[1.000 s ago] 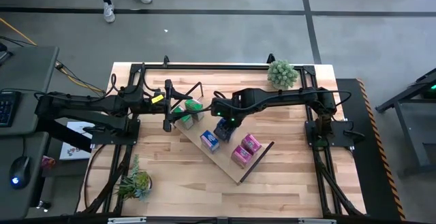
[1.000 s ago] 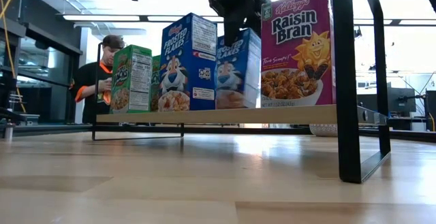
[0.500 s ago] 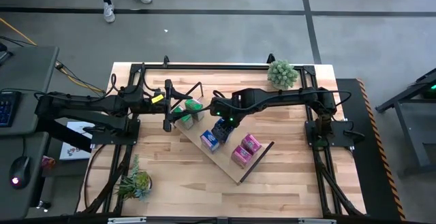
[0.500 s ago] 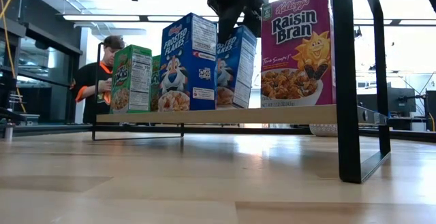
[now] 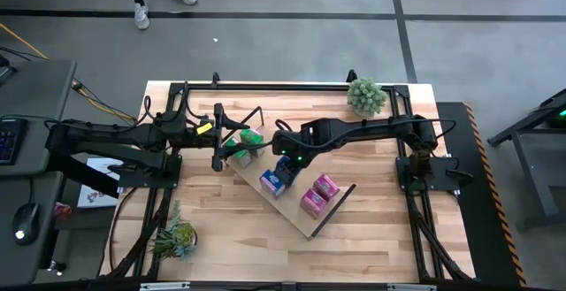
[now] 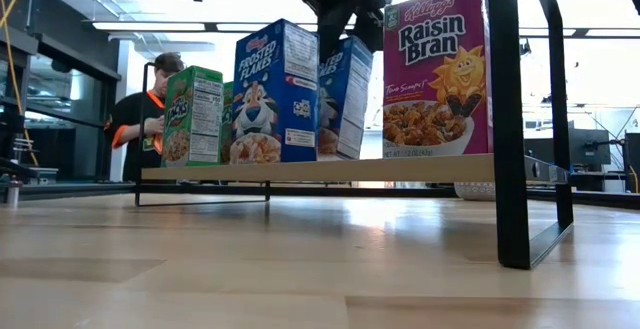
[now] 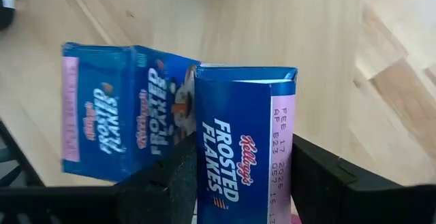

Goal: Stack cereal on shelf
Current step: Put the blue cereal box on the shelf

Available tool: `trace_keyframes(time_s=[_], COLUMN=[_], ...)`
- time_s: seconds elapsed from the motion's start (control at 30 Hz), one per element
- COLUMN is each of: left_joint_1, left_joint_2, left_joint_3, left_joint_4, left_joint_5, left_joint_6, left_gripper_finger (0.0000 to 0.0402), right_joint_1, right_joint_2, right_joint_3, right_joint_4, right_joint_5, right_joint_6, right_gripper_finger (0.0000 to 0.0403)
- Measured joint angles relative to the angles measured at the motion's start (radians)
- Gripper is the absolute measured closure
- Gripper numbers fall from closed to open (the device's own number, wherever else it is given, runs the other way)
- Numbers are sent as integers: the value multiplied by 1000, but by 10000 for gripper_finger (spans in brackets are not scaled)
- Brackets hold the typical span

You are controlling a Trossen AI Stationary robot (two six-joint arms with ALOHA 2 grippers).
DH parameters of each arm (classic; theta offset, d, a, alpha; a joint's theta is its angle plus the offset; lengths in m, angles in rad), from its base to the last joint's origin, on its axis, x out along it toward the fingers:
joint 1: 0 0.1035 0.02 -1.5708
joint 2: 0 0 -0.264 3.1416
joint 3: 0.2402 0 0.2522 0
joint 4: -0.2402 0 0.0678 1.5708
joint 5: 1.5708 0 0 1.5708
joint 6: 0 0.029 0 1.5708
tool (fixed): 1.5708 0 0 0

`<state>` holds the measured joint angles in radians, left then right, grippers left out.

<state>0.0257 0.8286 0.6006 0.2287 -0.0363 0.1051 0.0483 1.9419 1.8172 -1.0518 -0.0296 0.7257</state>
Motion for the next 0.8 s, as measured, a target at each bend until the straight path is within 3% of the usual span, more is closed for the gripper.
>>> trace_keyframes(time_s=[0.8], left_joint_1=[0], left_joint_2=[0], left_joint_3=[0], left_joint_4=[0], left_joint_5=[0], left_joint_6=[-16], left_gripper_finger=[158], right_joint_1=[10], right_joint_2=[1], right_joint_3=[0], right_joint_4=[5], right_joint_5=[40], right_joint_6=[-8], right_gripper_finger=[217])
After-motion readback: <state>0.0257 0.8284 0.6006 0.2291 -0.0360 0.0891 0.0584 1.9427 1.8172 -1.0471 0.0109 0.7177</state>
